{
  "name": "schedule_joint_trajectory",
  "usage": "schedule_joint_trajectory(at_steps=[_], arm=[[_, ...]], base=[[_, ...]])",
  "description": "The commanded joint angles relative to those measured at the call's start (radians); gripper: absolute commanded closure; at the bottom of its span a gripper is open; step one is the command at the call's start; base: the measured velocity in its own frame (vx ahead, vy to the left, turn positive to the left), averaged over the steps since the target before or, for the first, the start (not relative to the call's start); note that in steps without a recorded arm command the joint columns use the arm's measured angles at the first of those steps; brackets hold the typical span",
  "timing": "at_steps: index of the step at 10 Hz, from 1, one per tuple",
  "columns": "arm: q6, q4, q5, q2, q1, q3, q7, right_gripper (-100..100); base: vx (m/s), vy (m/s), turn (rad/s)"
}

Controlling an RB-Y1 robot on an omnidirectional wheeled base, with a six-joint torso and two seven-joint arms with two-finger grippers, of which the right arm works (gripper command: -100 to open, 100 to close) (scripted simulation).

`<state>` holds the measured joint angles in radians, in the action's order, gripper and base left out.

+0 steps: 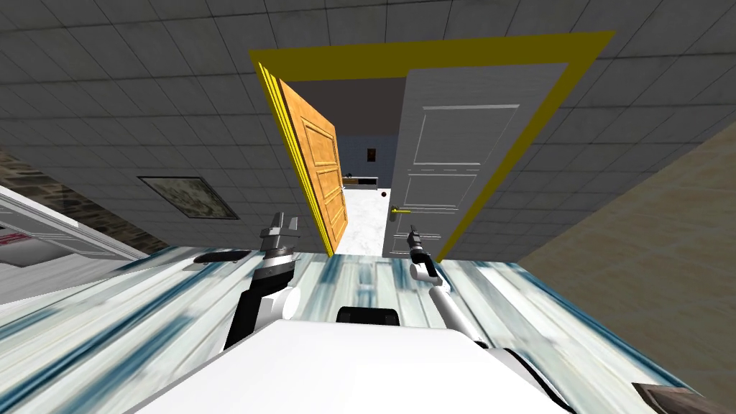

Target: Push the door open

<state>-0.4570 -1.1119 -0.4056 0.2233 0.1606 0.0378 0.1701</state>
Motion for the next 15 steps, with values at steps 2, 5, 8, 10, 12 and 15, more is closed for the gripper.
schedule_joint_trajectory(at_steps=[2,5,8,10,12,15], arm=[[0.006,0.077,-0.034,0.009,0.047,0.002,0.011,-100],[0.010,0.134,-0.058,0.018,0.081,0.003,0.016,-100],[0.014,0.186,-0.080,0.025,0.113,0.004,0.022,-100],[0.019,0.244,-0.105,0.034,0.149,0.006,0.027,-100],[0.021,0.276,-0.118,0.038,0.168,0.007,0.031,-100],[0.023,0.299,-0.128,0.042,0.182,0.007,0.032,-100]], base=[[0.079,-0.065,0.138],[0.081,-0.076,0.089],[0.059,-0.050,0.084],[0.085,-0.073,0.137],[0.067,-0.082,0.066],[0.046,-0.046,0.057]])
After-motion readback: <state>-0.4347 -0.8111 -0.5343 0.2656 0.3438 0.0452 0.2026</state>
